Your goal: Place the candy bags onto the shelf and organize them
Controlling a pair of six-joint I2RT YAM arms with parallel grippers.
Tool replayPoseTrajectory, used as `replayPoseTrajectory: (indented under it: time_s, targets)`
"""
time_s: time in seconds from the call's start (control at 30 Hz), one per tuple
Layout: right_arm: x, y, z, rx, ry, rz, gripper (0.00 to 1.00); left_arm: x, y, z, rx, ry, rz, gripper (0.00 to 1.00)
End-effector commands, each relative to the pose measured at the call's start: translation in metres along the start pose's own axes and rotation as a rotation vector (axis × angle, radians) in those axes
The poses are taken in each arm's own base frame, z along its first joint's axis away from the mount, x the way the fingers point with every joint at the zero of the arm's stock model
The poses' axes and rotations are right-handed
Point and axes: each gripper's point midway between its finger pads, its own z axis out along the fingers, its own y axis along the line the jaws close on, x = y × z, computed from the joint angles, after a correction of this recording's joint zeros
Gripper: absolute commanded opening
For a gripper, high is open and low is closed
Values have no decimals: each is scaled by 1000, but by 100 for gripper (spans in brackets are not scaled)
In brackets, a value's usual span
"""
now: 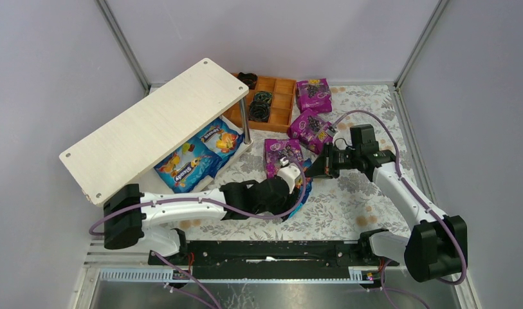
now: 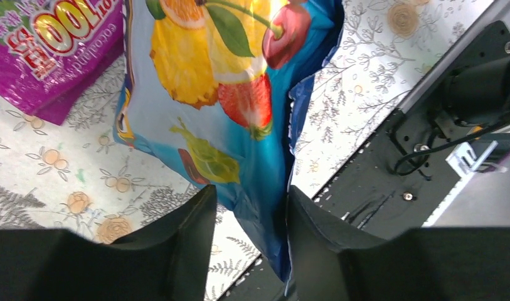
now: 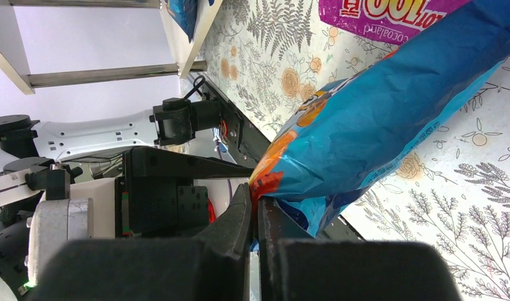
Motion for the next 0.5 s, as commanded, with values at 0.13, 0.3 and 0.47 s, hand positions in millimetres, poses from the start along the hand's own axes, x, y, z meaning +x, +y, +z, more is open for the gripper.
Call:
replayPoseTrajectory:
  time_s: [0.13,0.3,0.47]
  targets:
    - [0,12,2,-69,7,0,0,-32,-4,6,-26,-113,16,28]
    - [1,-10,5,23,-19,28,25,-33,-6,6,-9,-125,12,5]
    - [2,-48,0,216,-132,52,99,-40,-16,3,46,-165,-13,0]
